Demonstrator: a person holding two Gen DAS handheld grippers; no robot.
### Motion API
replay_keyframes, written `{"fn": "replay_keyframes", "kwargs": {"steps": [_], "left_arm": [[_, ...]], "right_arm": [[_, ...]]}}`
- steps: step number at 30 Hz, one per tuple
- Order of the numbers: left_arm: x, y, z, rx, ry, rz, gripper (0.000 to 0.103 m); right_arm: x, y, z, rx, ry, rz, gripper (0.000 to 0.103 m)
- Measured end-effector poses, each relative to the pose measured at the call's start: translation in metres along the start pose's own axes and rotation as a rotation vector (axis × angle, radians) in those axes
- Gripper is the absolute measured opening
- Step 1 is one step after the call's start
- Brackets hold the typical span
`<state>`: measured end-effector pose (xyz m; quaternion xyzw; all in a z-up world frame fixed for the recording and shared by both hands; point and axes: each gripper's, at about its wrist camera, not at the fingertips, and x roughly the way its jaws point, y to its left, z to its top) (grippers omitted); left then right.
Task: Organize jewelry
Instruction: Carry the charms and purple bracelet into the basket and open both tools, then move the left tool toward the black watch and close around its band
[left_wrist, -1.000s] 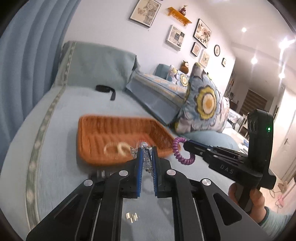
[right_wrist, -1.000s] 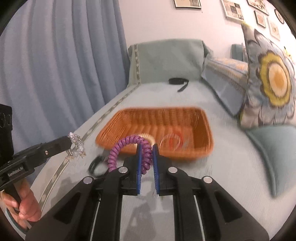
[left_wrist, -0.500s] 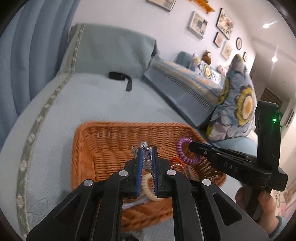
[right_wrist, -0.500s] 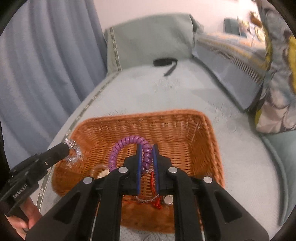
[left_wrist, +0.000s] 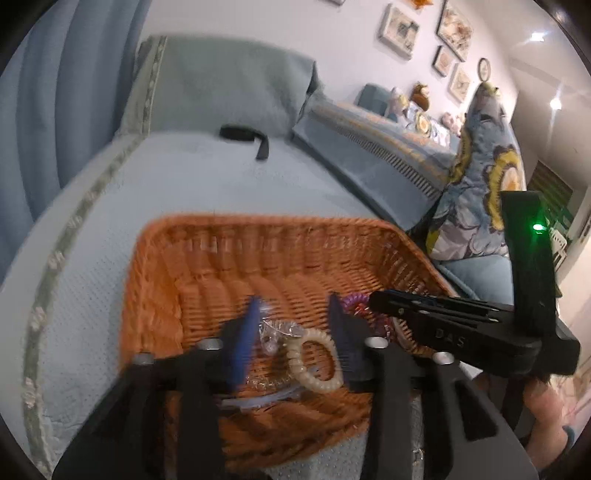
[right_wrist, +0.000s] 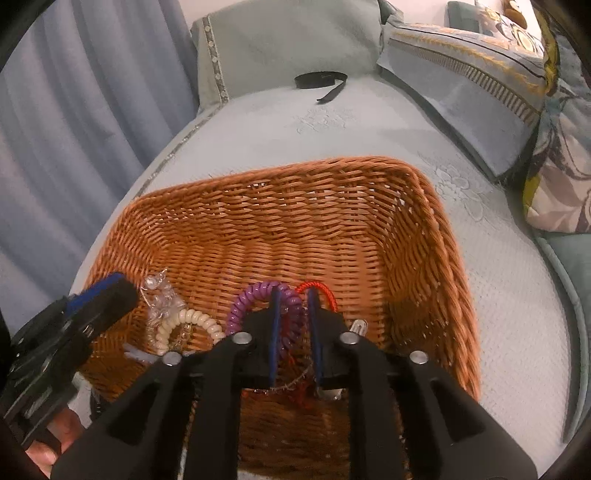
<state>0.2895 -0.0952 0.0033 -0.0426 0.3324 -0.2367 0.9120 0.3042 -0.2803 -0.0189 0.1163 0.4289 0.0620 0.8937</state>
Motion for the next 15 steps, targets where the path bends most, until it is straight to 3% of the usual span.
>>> {"fn": "replay_keyframes", "kwargs": {"steps": [2, 8, 15], "left_arm": [[-0.017, -0.002, 0.000, 0.012, -0.017, -0.017, 0.040], [-0.084, -0.003, -0.004, -0.012, -0.098, -0.059, 0.040], [-0.155, -0.001, -0.033, -0.038, -0.168, -0.056, 0.042]], "right_arm": [[-0.011, -0.003, -0.001, 0.008, -0.024, 0.009, 0.034], [-0.062, 0.001, -0.018, -0.009, -0.078, 0.072, 0.035], [-0.119, 0.012, -0.066, -0.043, -0.132, 0.120, 0.035]]}}
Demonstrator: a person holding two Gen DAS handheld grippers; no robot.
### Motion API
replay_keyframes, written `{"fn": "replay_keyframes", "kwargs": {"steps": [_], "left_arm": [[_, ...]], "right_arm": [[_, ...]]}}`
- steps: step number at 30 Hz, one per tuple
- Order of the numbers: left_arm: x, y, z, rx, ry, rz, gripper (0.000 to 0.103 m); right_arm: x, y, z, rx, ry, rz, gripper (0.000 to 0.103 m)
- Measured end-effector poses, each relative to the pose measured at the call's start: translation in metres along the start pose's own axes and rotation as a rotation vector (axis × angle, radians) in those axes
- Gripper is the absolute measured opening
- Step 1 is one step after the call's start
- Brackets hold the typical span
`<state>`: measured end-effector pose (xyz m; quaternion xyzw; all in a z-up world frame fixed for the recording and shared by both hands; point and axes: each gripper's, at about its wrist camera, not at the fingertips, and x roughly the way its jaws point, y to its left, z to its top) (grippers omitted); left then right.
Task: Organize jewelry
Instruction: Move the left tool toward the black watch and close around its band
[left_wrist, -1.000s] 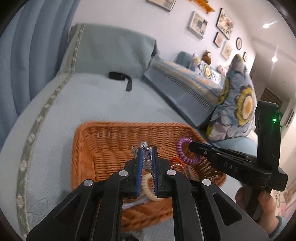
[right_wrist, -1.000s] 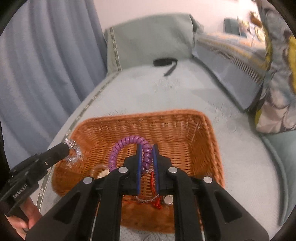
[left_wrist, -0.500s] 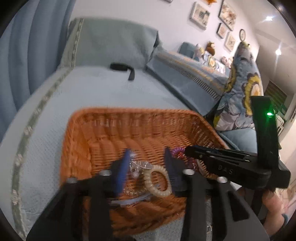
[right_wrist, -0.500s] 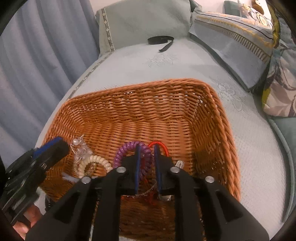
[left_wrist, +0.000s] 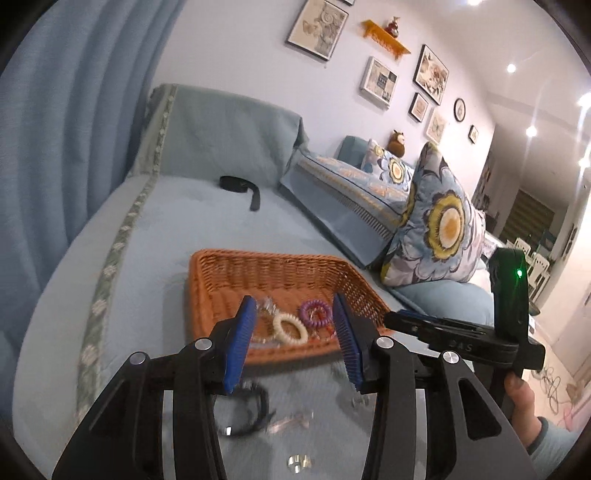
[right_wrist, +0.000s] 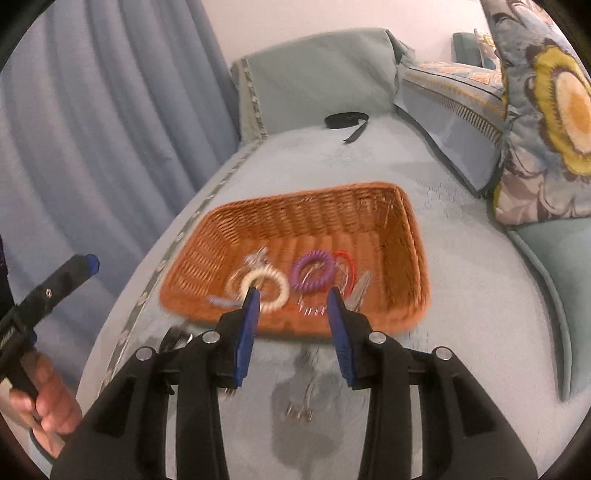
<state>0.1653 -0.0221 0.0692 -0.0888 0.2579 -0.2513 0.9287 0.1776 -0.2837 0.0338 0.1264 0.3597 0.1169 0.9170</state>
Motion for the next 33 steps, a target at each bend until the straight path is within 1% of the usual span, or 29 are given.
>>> {"fn": "replay_keyframes", "kwargs": {"steps": [4, 8, 11, 15, 17, 20, 25, 28, 33], "left_arm": [[-0.028, 0.006, -0.025, -0.025, -0.006, 0.031, 0.042], [-0.042, 0.017, -0.055, -0.058, 0.020, 0.072, 0.042], [-0.044, 0.026, -0.083, -0.087, 0.061, 0.114, 0.042], [-0.035, 0.038, -0.111, -0.088, 0.127, 0.174, 0.042], [-0.031, 0.040, -0.122, -0.082, 0.150, 0.196, 0.042], [-0.028, 0.045, -0.127, -0.094, 0.164, 0.197, 0.042], [-0.022, 0.053, -0.136, -0.112, 0.190, 0.190, 0.042], [-0.021, 0.051, -0.133, -0.112, 0.190, 0.176, 0.042], [-0.009, 0.052, -0.116, -0.126, 0.178, 0.148, 0.042]], "right_arm": [[-0.018, 0.000, -0.030, 0.003, -0.008, 0.006, 0.035], [-0.024, -0.003, -0.063, 0.010, -0.003, 0.010, 0.035], [-0.023, -0.007, -0.078, 0.016, 0.005, 0.019, 0.035], [-0.016, -0.009, -0.099, -0.006, 0.031, -0.007, 0.035], [-0.012, -0.009, -0.107, -0.025, 0.048, -0.021, 0.037], [-0.008, -0.009, -0.112, -0.056, 0.058, -0.048, 0.038], [0.003, -0.015, -0.110, -0.059, 0.077, -0.066, 0.038], [0.010, -0.013, -0.108, -0.082, 0.088, -0.065, 0.038], [0.018, -0.006, -0.103, -0.140, 0.095, -0.065, 0.038]]}}
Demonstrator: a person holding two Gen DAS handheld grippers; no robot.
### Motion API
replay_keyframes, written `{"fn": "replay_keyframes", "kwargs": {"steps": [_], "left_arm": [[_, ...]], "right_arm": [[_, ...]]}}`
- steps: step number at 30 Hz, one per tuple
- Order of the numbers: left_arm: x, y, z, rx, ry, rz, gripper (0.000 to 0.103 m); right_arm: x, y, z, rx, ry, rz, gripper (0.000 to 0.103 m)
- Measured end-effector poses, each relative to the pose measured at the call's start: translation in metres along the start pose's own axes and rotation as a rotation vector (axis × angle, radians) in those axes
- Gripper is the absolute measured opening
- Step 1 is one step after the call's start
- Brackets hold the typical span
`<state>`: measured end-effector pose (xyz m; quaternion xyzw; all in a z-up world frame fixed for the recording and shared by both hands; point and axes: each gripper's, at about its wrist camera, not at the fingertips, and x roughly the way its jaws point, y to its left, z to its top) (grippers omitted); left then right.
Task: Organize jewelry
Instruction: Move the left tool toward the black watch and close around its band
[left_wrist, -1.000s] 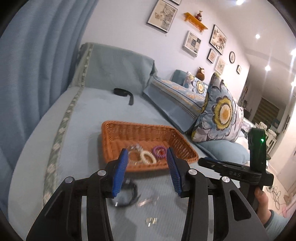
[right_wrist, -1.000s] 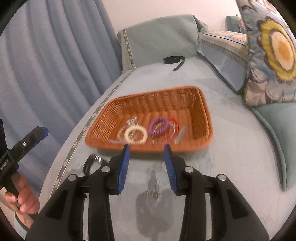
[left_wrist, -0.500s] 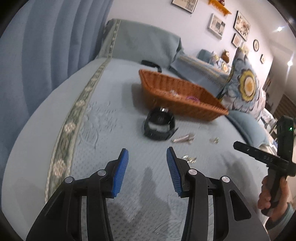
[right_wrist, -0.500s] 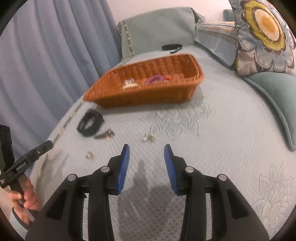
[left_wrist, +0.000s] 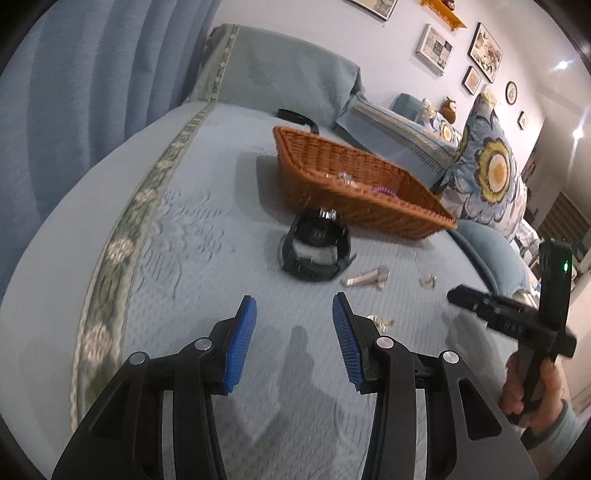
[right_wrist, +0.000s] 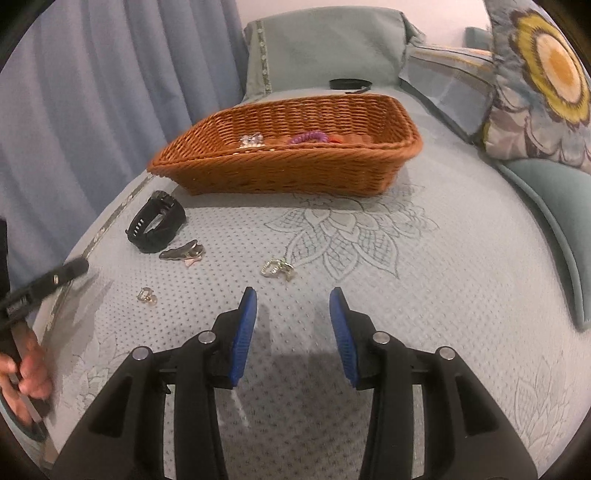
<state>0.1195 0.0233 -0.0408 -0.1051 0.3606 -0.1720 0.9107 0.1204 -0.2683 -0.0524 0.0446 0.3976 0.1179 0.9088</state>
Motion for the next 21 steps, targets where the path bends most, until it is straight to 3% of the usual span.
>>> {"fn": "replay_keyframes", "kwargs": {"steps": [9, 18, 21], "left_arm": [[0.045, 0.000, 0.045, -0.028, 0.056, -0.045, 0.042], [0.087, 0.005, 0.060, -0.052, 0.151, -0.052, 0.042], [0.096, 0.003, 0.060, -0.041, 0.172, -0.045, 0.041]], "right_arm": [[0.021, 0.003, 0.016, -0.065, 0.037, -0.013, 0.038], [0.038, 0.006, 0.025, -0.080, 0.082, 0.043, 0.038], [0.036, 0.013, 0.021, -0.108, 0.092, 0.079, 0.032]]}}
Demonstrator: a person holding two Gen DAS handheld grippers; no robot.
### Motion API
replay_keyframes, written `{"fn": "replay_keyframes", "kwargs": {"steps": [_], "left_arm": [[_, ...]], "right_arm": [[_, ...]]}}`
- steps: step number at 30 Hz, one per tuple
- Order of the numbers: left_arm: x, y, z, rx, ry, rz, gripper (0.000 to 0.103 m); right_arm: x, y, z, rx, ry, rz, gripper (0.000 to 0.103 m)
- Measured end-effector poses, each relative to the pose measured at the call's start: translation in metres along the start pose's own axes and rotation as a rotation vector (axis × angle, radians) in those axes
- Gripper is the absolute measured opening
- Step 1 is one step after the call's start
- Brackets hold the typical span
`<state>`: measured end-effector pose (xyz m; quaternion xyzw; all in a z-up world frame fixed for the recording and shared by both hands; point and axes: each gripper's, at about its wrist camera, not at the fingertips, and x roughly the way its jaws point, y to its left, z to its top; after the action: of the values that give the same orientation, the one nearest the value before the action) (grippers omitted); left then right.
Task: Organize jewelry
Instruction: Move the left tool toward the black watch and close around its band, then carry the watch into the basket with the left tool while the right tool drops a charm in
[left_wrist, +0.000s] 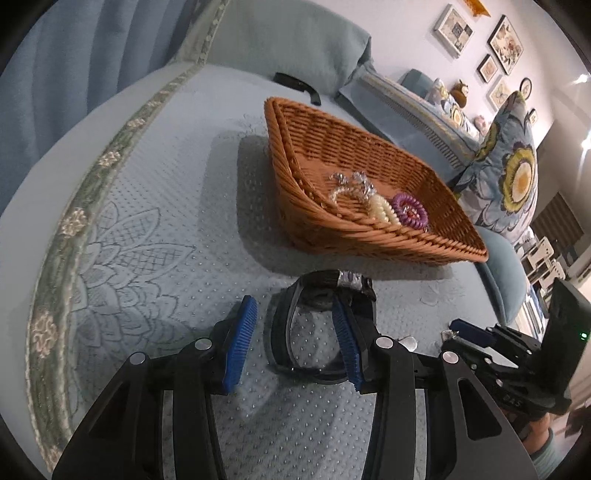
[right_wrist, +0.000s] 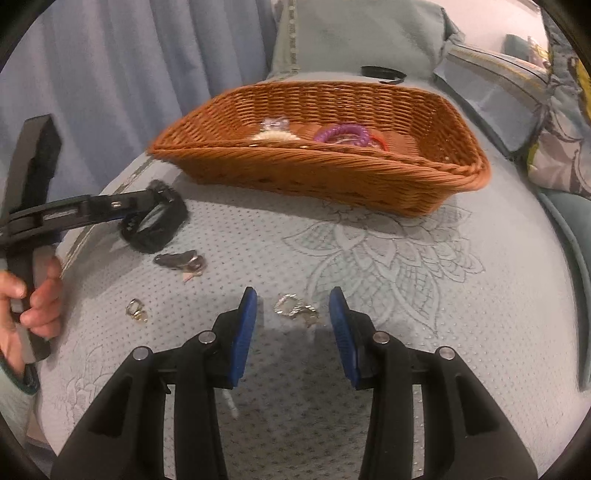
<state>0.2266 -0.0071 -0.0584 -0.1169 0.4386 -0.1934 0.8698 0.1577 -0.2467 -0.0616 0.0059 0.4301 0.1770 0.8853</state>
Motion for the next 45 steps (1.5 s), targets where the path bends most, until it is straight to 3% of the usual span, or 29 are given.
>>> {"fn": "replay_keyframes", "kwargs": {"steps": [5, 14, 15, 16, 19, 25, 33, 45], "left_arm": [[0.001, -0.003, -0.005, 0.020, -0.006, 0.007, 0.033], [0.000, -0.007, -0.010, 0.051, -0.026, 0.040, 0.032], [-0.001, -0.006, -0.010, 0.053, -0.027, 0.042, 0.032], [-0.001, -0.007, -0.010, 0.053, -0.029, 0.042, 0.030], [0.000, -0.006, -0.010, 0.050, -0.033, 0.057, 0.010], [-0.011, -0.019, -0.016, 0.114, -0.075, 0.067, 0.009], [-0.043, -0.029, -0.029, 0.104, -0.151, 0.017, 0.009], [-0.077, -0.055, 0.018, 0.119, -0.278, -0.015, 0.009]], "right_arm": [[-0.010, 0.012, -0.014, -0.031, 0.004, 0.041, 0.032], [-0.006, 0.003, -0.010, 0.038, -0.004, -0.037, 0.032], [-0.005, 0.009, -0.009, 0.019, -0.002, -0.059, 0.027], [-0.002, 0.013, -0.009, 0.004, 0.001, -0.078, 0.014], [-0.003, 0.018, -0.011, 0.004, -0.017, -0.099, 0.010], [-0.016, 0.016, -0.017, 0.049, -0.056, -0.065, 0.010], [-0.058, 0.008, -0.013, 0.105, -0.144, -0.008, 0.007], [-0.094, -0.001, 0.046, 0.105, -0.273, 0.017, 0.007]]}}
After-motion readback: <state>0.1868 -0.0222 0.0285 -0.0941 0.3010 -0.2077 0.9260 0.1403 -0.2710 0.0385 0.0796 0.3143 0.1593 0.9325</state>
